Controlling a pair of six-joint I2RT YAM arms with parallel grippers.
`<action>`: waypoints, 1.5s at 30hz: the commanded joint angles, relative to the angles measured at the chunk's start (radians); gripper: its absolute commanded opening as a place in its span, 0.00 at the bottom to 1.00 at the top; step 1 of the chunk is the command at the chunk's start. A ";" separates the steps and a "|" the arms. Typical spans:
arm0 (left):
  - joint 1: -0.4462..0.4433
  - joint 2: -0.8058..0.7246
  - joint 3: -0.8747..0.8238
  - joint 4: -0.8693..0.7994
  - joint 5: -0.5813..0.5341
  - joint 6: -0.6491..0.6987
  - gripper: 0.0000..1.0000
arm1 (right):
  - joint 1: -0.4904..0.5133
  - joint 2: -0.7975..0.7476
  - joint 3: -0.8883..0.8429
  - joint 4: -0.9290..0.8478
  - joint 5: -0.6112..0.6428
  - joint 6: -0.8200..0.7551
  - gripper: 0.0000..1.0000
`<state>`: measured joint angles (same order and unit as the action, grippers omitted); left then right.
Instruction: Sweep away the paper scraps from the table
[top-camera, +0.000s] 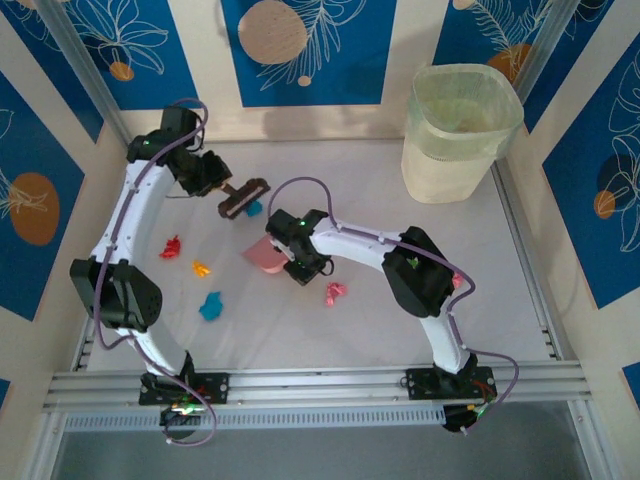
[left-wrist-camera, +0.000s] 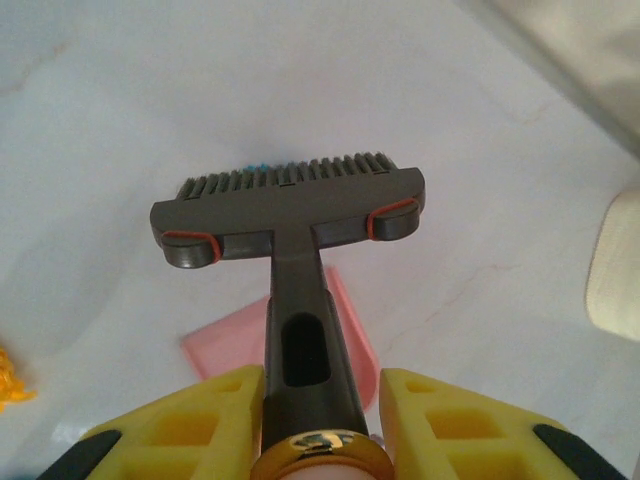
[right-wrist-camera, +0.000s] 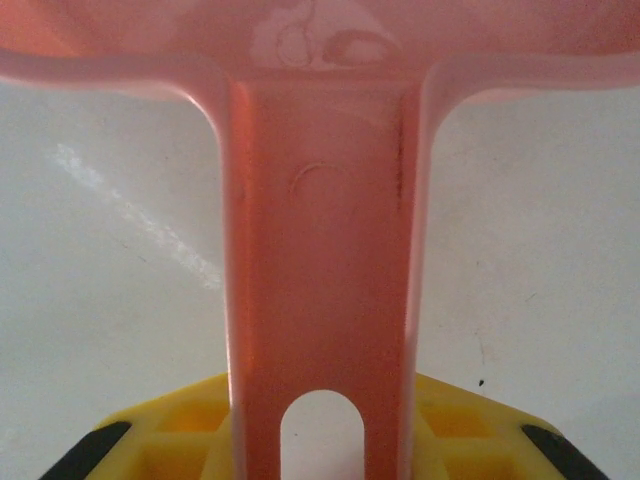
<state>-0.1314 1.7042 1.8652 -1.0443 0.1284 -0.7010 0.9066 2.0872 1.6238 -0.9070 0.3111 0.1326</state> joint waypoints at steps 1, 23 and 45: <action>0.003 -0.055 0.063 0.045 -0.053 -0.014 0.00 | 0.003 -0.021 -0.014 0.003 -0.007 0.021 0.00; -0.047 0.201 0.153 -0.047 0.110 0.014 0.00 | -0.039 -0.027 -0.064 0.036 -0.009 0.047 0.00; -0.104 -0.054 -0.021 -0.036 0.176 -0.059 0.00 | -0.060 -0.056 -0.132 0.095 0.032 0.070 0.00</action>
<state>-0.2497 1.6806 1.7874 -1.0714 0.3340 -0.7364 0.8375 2.0632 1.5085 -0.8032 0.3191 0.1837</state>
